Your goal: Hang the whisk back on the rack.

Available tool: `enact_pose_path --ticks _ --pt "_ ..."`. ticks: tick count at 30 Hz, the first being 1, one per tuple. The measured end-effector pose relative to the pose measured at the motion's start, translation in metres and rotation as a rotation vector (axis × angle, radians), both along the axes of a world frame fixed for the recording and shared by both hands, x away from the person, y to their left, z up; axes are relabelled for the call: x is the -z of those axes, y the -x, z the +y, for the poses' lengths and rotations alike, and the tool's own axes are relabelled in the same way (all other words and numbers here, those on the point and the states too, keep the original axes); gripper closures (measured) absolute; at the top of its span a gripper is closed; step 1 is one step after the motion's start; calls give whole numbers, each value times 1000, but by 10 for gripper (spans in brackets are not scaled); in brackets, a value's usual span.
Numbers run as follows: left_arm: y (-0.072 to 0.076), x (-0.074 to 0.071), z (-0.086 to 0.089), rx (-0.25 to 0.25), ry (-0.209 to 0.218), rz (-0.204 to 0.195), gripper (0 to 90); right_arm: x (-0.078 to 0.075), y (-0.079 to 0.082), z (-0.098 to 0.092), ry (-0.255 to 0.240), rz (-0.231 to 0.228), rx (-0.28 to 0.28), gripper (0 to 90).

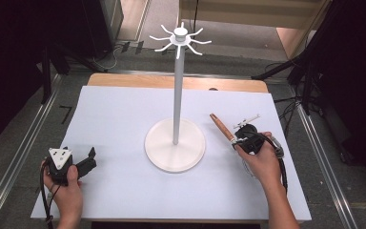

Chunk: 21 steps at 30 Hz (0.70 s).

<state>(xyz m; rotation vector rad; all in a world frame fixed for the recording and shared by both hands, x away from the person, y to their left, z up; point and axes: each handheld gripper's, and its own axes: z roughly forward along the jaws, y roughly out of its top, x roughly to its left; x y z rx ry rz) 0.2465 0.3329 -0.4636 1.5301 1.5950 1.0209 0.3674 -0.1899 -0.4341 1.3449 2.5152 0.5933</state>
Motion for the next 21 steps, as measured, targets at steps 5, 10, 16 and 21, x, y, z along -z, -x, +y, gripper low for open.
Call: enact_pose_path --ticks 5,10,16,21 --pt "0 0 0 2 -1 -1 136 -7 8 -10 -107 -92 14 829" --pt "0 0 0 2 -2 -1 136 -10 13 -16 -165 -147 26 829" --pt "0 0 0 2 -2 -1 136 -14 20 -21 -242 -211 40 829" --pt "0 0 0 2 -2 -1 136 -19 24 -22 -299 -253 38 829"
